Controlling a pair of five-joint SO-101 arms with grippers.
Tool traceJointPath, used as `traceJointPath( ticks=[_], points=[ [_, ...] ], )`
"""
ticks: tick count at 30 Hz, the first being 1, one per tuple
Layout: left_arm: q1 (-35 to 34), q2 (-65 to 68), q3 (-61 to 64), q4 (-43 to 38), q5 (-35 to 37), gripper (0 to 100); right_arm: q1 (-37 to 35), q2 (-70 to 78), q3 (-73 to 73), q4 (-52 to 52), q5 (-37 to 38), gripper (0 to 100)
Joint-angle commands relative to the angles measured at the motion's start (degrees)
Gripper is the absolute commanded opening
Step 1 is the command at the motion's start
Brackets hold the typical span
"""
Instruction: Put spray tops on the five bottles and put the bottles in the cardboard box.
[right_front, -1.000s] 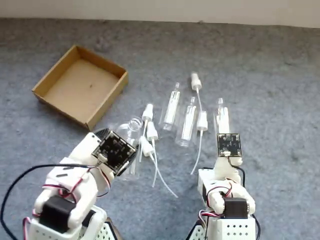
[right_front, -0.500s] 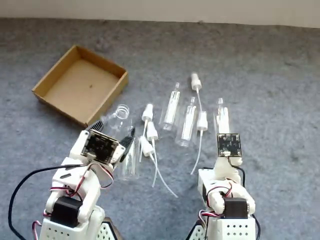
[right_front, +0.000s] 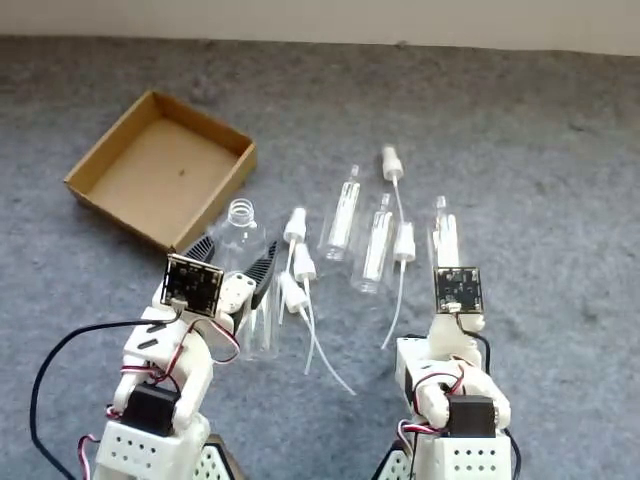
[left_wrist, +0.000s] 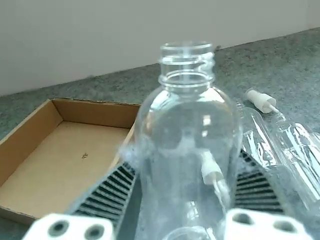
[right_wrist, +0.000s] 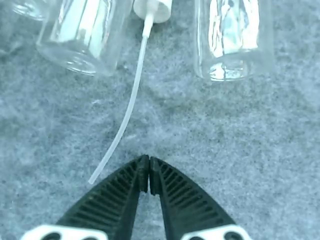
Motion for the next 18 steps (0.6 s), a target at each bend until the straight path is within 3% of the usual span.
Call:
traceJointPath(
  ticks=[1,14,18],
  points=[
    [-0.7,-0.4,1.1,-2.0,0.9,13,-0.6,-0.4,9.1,-0.3,0.4,0.9],
    [-0.7,-0.4,1.5,-2.0,0.9,13,-0.2,-0.4,-0.9,-15.9,0.5,1.0],
    [-0.7,-0.4,1.5,-2.0,0.9,13,3.3,-0.4,-1.7,-19.6,1.2,1.0]
  ],
)
